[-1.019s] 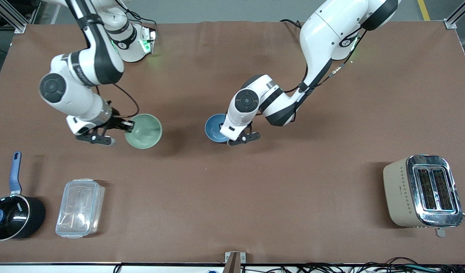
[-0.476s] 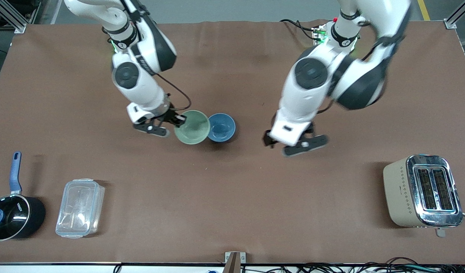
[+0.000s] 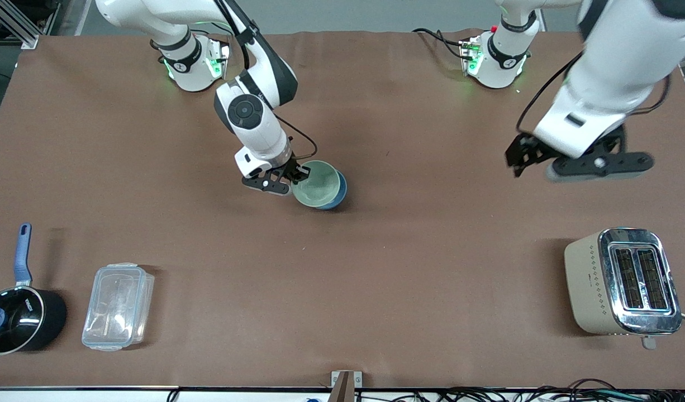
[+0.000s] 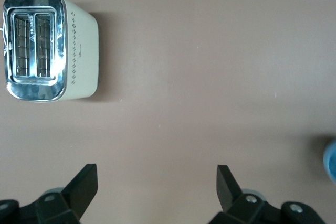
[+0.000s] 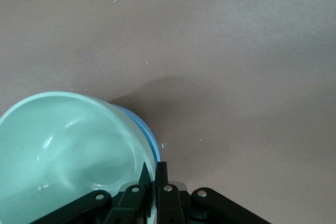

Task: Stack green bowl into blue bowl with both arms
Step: 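Lower the green bowl into the blue bowl while the left gripper releases, then open the right gripper and lift it away from the stacked bowls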

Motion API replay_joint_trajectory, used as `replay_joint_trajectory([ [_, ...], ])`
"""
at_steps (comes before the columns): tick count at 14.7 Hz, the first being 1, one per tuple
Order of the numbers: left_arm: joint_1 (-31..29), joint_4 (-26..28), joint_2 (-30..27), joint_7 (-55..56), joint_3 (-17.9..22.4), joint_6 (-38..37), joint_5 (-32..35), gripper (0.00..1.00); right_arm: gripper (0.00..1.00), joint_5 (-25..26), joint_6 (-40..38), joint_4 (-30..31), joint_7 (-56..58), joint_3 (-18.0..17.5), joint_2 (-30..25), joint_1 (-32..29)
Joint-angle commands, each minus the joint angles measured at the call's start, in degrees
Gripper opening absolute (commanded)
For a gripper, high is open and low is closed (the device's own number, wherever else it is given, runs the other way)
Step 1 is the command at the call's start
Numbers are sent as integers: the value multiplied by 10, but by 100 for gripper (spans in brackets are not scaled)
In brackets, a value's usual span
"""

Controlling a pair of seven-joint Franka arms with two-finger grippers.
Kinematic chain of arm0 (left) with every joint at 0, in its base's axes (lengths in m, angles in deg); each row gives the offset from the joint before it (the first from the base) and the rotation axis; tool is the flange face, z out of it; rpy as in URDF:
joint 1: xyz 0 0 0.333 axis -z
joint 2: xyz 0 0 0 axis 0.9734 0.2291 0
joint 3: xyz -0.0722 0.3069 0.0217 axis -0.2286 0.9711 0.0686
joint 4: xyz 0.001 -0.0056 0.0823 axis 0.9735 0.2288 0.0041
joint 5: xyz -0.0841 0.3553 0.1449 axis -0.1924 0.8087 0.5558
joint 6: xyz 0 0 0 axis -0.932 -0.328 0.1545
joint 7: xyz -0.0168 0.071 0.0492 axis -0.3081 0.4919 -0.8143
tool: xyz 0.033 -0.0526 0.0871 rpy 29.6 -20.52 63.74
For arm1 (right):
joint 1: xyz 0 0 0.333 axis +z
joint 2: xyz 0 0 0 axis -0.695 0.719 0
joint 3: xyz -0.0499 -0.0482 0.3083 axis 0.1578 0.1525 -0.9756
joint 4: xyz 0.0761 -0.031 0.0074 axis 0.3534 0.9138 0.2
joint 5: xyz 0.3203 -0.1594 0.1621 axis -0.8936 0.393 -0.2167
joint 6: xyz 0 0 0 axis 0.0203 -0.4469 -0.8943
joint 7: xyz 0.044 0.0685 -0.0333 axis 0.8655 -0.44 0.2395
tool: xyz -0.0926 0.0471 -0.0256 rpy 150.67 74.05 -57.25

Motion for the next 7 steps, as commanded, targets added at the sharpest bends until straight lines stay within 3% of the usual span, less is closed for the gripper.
replay_joint_trajectory([
  [1, -32, 28, -53, -48, 0, -28, -34, 100, 1, -7, 6, -4, -14, 7, 8, 17],
  [3, -8, 34, -57, -58, 43, -42, -37, 100, 1, -7, 9, -4, -14, 8, 14, 16],
  [7, 70, 59, -79, -135, 187, -50, -75, 100, 3, -7, 37, -3, -14, 7, 33, 20],
])
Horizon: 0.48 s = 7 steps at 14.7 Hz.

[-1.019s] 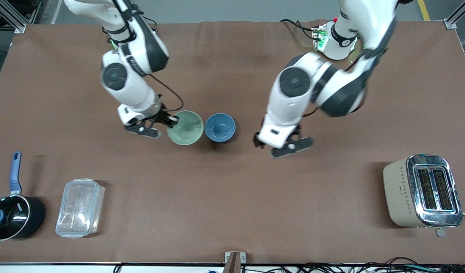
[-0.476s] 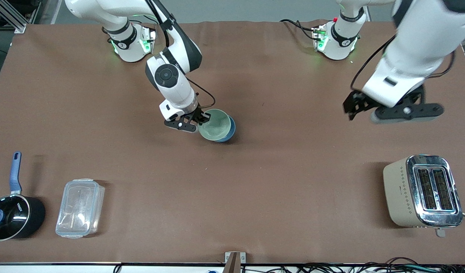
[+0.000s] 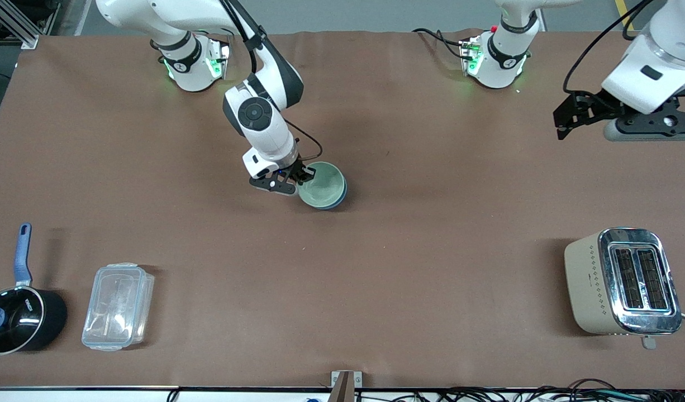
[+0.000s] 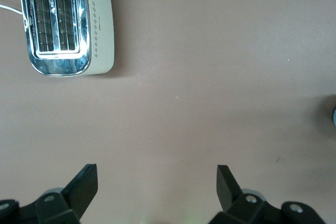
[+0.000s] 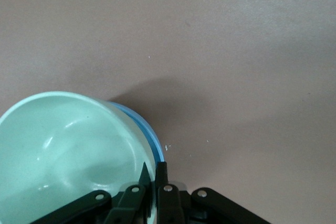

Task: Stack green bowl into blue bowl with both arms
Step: 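Open the right gripper and lift it away from the stacked bowls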

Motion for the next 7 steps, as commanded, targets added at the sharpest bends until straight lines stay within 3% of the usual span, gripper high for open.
replay_joint_trajectory([
  [1, 32, 37, -32, -44, 71, -2, -31, 100, 3, -7, 9, -3, -7, 6, 9, 10],
  [7, 31, 53, -49, -40, 59, 21, -31, 100, 7, -7, 3, -1, -8, 6, 9, 19],
])
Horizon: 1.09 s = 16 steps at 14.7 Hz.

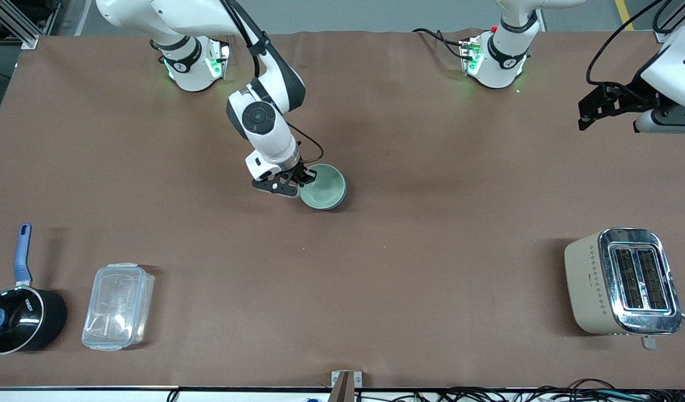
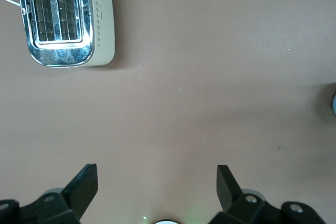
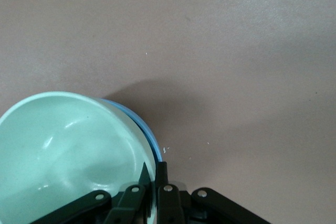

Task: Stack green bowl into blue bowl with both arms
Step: 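Open the right gripper and lift it away from the stacked bowls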

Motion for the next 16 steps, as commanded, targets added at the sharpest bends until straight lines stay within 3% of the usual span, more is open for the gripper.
replay_joint_trajectory([
  [1, 4, 16, -12, -2, 0, 23, -8, 100, 10, -7, -2, 0, -8, 6, -1, 19],
  [2, 4, 16, -11, -1, 0, 25, -8, 100, 21, -7, -3, 0, -8, 6, -1, 20],
  [4, 2, 19, -11, -2, 0, 23, -10, 100, 69, -7, -5, 0, -8, 6, -1, 18],
  [5, 2, 19, -10, -2, 0, 23, -10, 100, 85, -7, -9, -2, -11, 6, -3, 16],
  [7, 4, 19, -11, -1, 0, 20, -9, 100, 98, -7, -65, -14, -16, 13, -34, 8],
  [9, 4, 19, -13, -1, 0, 15, -9, 100, 100, 11, -135, -20, -13, 35, -96, -9],
  [12, 4, 19, -13, -1, 0, 14, -9, 100, 100, 99, -223, -21, 34, 81, -202, -46],
  [16, 4, 17, -12, -1, 0, 14, -9, 100, 100, 104, -331, -31, 194, 99, -286, -143],
])
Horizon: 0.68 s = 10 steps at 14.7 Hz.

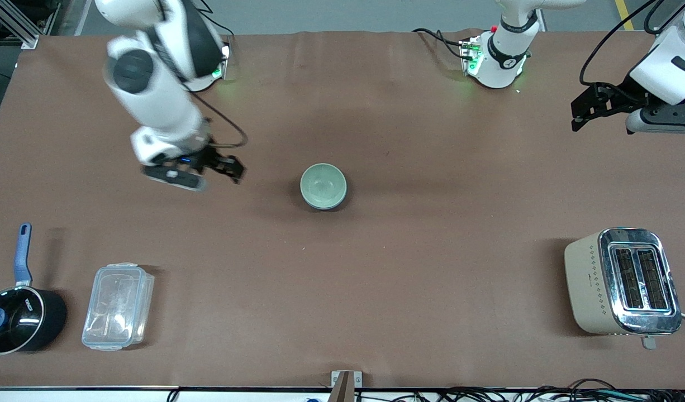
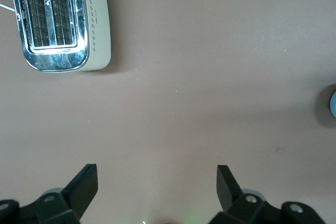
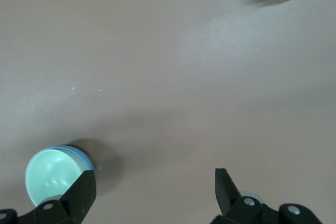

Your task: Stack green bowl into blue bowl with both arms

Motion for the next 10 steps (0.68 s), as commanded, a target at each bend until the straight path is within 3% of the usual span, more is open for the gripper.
replay_joint_trajectory([
  [1, -1, 8, -10, -1, 0, 1, -9, 100, 100, 11, -62, 0, 66, -6, -51, -62],
  [6, -1, 3, -3, -12, 0, 2, -6, 100, 100, 12, -255, -185, 174, -7, -45, -171],
  [10, -3, -9, 0, 7, 2, 2, -8, 100, 100, 3, -268, -241, 260, -11, -34, -256],
])
